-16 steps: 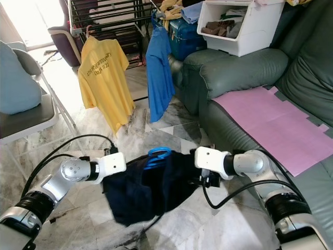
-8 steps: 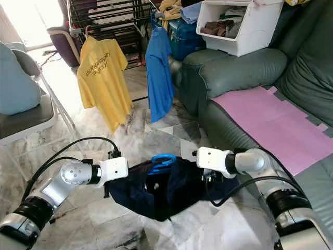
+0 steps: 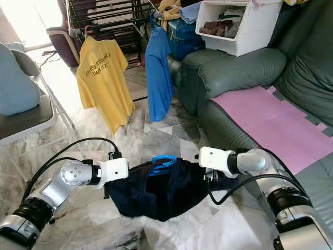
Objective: Hang hanger
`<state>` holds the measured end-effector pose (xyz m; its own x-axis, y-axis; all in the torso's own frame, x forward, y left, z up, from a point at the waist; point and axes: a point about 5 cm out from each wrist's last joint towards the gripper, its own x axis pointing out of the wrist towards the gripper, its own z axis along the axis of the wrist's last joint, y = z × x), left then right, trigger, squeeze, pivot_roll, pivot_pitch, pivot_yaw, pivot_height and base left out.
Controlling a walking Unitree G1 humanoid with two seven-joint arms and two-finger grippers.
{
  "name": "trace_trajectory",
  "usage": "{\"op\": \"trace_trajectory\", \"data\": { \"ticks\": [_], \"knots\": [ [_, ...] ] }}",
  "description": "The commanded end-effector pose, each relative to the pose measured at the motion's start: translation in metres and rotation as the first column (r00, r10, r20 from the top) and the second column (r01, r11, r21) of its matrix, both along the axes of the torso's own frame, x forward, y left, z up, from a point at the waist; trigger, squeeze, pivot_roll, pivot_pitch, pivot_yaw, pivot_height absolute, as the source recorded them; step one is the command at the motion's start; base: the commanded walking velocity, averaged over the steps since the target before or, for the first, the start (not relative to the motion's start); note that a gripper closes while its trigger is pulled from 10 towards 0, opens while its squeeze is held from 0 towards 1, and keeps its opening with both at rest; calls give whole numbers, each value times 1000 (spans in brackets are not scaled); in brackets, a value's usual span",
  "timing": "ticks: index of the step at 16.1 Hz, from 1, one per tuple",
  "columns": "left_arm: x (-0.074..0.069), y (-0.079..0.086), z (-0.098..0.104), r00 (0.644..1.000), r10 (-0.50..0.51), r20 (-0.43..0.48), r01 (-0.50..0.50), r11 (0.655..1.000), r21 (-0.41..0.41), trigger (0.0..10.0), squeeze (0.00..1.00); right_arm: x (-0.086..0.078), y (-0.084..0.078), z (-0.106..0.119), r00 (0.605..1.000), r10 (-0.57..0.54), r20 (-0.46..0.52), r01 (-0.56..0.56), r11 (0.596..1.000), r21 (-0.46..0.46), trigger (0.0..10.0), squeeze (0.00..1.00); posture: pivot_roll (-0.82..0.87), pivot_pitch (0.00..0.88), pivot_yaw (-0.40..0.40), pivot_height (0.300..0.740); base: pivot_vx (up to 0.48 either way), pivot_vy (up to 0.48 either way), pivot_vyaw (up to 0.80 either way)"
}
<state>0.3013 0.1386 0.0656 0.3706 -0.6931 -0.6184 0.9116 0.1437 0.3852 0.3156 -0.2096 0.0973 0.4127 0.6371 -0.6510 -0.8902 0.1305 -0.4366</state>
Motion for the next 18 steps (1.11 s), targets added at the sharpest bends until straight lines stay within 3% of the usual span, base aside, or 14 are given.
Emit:
{"op": "trace_trajectory", "data": {
  "ticks": [1,11,15,16,17,18],
  "knots": [
    [3,0,8,999,11,36,-10,1000,-24,0,0,1,3,0,1000,17,-2,-17,1000,-2,0,0,-132,0,84,740,0,0,0],
    [14,-4,17,989,82,120,-71,993,-93,0,0,-4,13,-12,1000,11,-19,-10,999,48,0,0,-130,0,85,740,0,0,0],
    [29,2,25,954,205,221,-181,976,-122,0,0,-2,12,-11,1000,2,-1,-2,999,41,0,0,-132,0,83,740,0,0,0],
    [34,6,26,936,245,251,-224,968,-111,8510,0,-1,12,-11,1000,-9,11,8,999,40,0,0,-133,0,83,740,0,0,0],
    [36,9,26,926,269,264,-250,963,-105,10000,0,0,11,-10,999,-27,28,26,999,36,0,0,-133,0,83,740,0,0,0],
    [36,13,26,919,301,256,-276,953,-127,10000,1000,3,11,-10,998,-50,46,48,998,33,0,0,-134,0,83,740,0,0,0]
  ]
}}
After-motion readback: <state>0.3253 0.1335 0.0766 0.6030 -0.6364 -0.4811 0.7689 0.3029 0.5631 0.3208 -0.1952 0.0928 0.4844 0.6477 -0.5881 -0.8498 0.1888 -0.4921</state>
